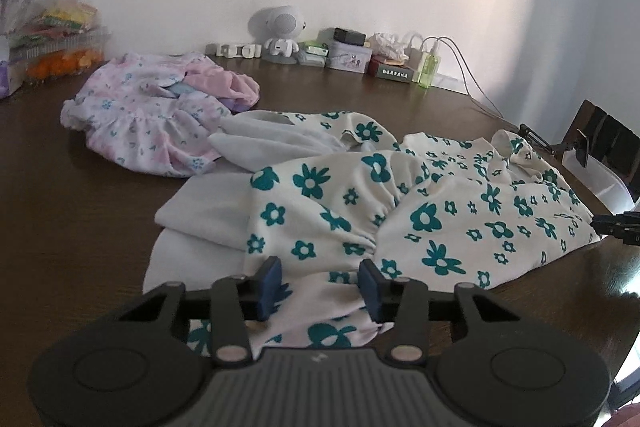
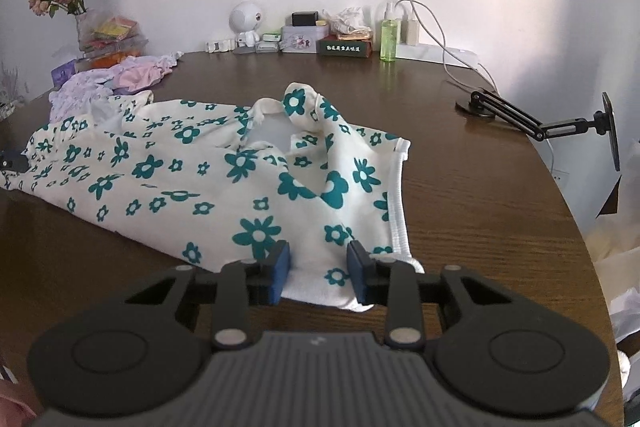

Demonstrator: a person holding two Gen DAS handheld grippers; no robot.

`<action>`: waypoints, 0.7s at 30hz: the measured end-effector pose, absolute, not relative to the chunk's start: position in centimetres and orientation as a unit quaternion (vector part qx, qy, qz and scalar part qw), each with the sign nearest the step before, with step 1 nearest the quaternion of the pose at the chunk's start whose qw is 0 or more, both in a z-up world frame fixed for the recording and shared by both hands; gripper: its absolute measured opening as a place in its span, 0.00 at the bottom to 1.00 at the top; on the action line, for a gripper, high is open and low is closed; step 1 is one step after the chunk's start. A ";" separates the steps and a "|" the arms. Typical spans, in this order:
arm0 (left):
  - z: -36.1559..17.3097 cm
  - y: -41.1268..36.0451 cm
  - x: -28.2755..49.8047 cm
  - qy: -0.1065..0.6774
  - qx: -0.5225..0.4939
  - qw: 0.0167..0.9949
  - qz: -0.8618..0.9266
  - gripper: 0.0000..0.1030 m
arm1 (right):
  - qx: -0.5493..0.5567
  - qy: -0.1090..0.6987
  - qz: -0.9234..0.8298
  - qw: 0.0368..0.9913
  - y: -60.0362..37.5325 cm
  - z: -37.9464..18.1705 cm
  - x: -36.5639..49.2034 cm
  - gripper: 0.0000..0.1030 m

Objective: Fold clothes
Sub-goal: 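Open both grippers and lay the teal-flower garment flat on the table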

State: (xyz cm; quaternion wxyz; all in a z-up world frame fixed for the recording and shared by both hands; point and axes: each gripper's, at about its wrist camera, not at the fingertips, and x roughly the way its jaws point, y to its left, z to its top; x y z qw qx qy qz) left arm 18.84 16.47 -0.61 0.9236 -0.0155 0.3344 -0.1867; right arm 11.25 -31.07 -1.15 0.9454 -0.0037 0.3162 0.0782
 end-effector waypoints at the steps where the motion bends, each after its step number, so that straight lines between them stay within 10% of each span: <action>1: -0.5 16.5 18.9 0.334 -0.016 0.924 -0.187 0.40 | -0.003 0.315 0.077 0.946 -31.0 -1.2 11.2 0.30; 4: -0.3 16.4 18.9 0.332 -0.016 0.924 -0.187 0.42 | 0.006 0.308 0.075 0.949 -31.1 -0.7 11.0 0.34; 7: 1.2 16.5 18.1 0.307 -0.016 0.934 -0.181 0.66 | 0.036 0.274 0.075 0.958 -31.5 0.8 10.2 0.50; 12: 4.4 16.8 15.9 0.245 -0.029 0.956 -0.161 0.96 | 0.065 0.205 0.076 0.974 -31.6 4.0 8.2 1.00; 21: 5.6 16.2 12.6 0.257 -0.053 0.960 -0.103 1.00 | 0.097 0.190 0.070 0.974 -30.5 5.5 7.6 1.00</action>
